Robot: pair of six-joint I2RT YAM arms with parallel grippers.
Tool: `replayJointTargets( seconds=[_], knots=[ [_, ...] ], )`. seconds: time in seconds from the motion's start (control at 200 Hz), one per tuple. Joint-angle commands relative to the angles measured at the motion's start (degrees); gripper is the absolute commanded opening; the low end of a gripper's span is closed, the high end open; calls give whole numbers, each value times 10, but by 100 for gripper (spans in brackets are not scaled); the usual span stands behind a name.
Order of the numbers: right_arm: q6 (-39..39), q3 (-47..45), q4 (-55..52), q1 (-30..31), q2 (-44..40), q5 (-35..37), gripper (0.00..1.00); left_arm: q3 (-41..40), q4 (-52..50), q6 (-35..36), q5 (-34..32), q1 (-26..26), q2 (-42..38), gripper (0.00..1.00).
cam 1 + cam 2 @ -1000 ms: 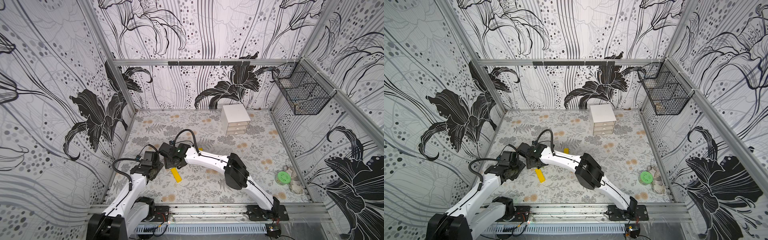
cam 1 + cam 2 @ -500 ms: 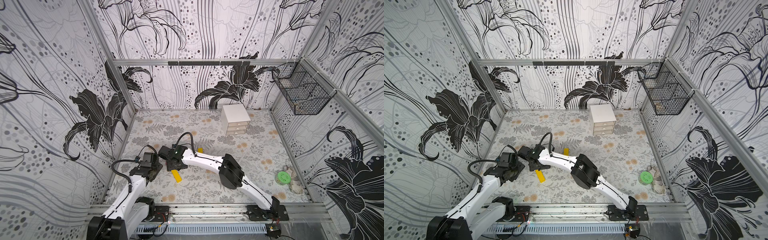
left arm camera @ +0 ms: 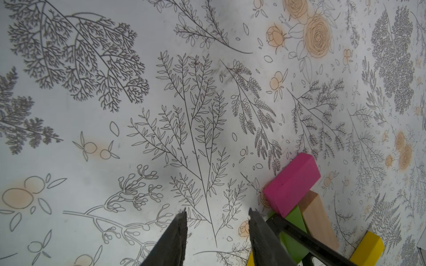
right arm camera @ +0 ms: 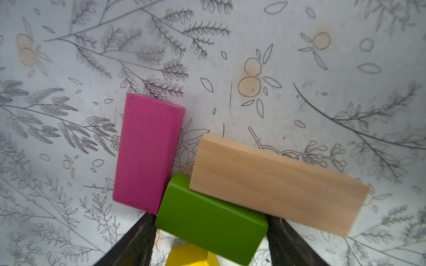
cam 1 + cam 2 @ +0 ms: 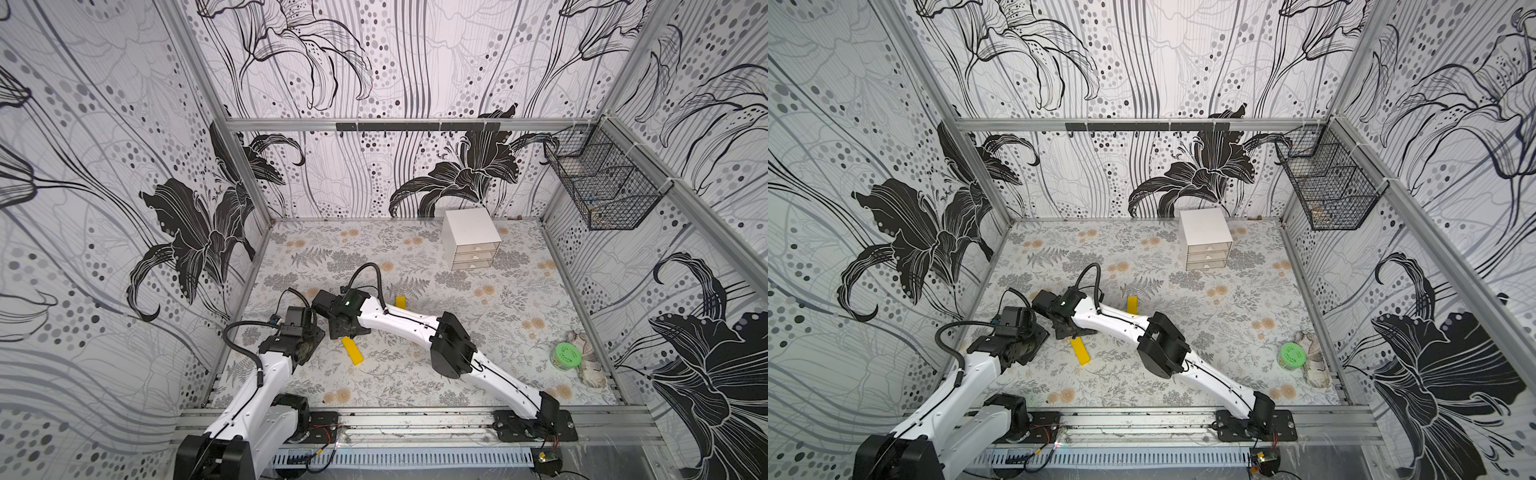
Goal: Assemble the letter h with building blocks
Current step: Pick up the building block from the center of the board.
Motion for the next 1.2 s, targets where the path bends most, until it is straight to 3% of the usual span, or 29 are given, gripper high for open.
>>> replayJointTargets(
  seconds=[0.0,0.175,0.526,0.711,0.801,0.871,0.961,1.031,1.191],
  knots=[
    [12,7,-16,-2,33,31,77,8,15,20,11,-2,9,46],
    [17,20,-46,-9,41,45,77,15,14,25,12,-2,16,46],
    [0,-102,-18,-5,-39,61,74,18,25,31,15,-2,37,46],
    [-28,-113,-9,-6,-50,52,69,23,36,32,23,-3,55,45],
    [-32,-107,-3,-6,-47,45,74,23,38,32,23,-3,58,46],
    [-17,-103,0,-6,-44,45,78,25,39,32,26,-2,60,45],
    [35,-102,-7,-5,-43,63,92,27,36,36,28,-2,62,45],
    [91,-104,-32,-5,-44,83,95,30,33,39,29,-3,62,45],
    [146,-117,-41,-3,-52,97,83,37,26,48,28,-3,62,45]
  ],
)
